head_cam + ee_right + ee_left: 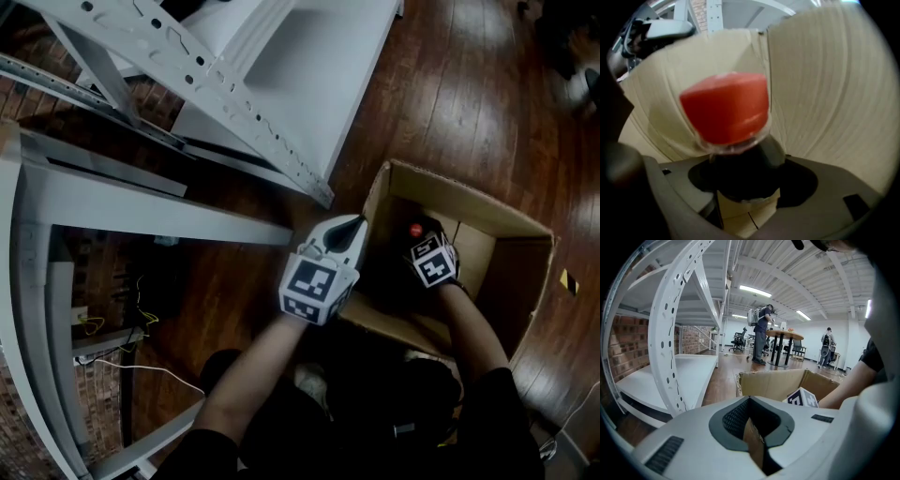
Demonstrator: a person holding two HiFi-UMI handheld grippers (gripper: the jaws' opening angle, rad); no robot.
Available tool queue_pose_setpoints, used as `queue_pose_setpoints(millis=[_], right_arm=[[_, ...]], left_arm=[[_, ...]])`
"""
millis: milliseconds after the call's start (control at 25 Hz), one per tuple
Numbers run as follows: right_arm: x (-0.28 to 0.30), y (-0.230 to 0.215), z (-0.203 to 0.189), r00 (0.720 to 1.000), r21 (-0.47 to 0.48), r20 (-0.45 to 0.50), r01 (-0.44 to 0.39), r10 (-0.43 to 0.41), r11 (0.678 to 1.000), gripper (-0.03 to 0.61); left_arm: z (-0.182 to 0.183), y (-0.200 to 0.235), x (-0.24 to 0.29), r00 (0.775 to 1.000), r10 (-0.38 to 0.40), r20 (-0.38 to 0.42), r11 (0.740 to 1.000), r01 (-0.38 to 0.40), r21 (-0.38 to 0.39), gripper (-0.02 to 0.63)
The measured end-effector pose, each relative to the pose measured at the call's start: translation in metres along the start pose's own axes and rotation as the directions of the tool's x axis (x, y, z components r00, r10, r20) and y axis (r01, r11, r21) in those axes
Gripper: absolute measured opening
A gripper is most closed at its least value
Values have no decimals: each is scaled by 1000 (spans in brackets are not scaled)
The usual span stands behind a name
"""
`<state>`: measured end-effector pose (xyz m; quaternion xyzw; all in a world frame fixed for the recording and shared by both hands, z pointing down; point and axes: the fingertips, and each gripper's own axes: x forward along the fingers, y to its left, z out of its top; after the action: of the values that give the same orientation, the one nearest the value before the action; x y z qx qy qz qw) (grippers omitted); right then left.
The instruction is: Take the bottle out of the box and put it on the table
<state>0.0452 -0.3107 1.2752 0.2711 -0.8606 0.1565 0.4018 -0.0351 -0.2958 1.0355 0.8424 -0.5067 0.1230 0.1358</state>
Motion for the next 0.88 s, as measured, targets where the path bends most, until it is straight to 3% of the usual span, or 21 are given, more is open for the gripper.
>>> queue_pose_setpoints(millis=[200,440,640,880], right_arm=[[-50,1,38,997,-4,73,33,-33,999,331],[-136,-5,85,977,87,167,119,-132,989,331],[-255,-1,129,966,215,181,144,-184,966,331],[-412,3,211,947,248,225,171,-228,954,331]], left_arm=[[17,-6,-1,998,-40,40,999,39,25,5],[84,-23,-15,984,-97,151,995,97,4,5],[174,-50,-51,973,-121,196,986,141,-87,3],[300,-92,-97,981,-140,132,987,149,-62,4]])
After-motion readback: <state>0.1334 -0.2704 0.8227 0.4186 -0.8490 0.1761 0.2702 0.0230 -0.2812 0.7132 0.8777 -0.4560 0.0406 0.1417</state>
